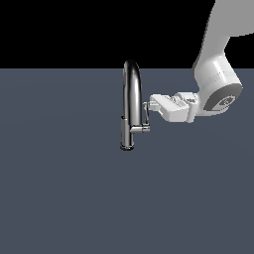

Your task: Turn on the faucet by rotating a designated handle.

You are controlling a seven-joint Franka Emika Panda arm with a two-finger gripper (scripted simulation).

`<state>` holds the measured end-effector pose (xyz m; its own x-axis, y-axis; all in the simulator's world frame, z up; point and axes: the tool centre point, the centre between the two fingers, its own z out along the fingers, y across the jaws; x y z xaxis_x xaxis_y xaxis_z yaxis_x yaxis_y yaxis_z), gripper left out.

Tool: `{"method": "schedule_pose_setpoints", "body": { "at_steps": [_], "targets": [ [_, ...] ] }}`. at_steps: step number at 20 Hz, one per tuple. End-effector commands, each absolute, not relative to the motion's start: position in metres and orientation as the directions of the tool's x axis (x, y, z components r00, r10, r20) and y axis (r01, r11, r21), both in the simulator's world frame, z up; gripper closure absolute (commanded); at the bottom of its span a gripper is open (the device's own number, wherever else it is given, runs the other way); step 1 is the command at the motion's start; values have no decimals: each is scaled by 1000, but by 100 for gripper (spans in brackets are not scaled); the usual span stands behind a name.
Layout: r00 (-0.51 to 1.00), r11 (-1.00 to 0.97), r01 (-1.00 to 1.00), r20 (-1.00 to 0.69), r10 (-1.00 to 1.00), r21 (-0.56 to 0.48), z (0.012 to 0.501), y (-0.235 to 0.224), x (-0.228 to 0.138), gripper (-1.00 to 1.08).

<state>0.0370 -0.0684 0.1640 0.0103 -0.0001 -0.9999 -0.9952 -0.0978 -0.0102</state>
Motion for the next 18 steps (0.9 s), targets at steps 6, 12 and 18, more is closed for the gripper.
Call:
{"method": "schedule_pose_setpoints", "body": {
  "at_steps": [6, 12, 18],
  "targets": [
    [10, -98, -995, -1000, 0, -10, 166, -70, 17, 108],
    [10, -97, -995, -1000, 1, -10, 168, -71, 0, 108],
    [13, -86, -996, -1000, -6, -13, 163, -77, -8, 108]
  ]
}}
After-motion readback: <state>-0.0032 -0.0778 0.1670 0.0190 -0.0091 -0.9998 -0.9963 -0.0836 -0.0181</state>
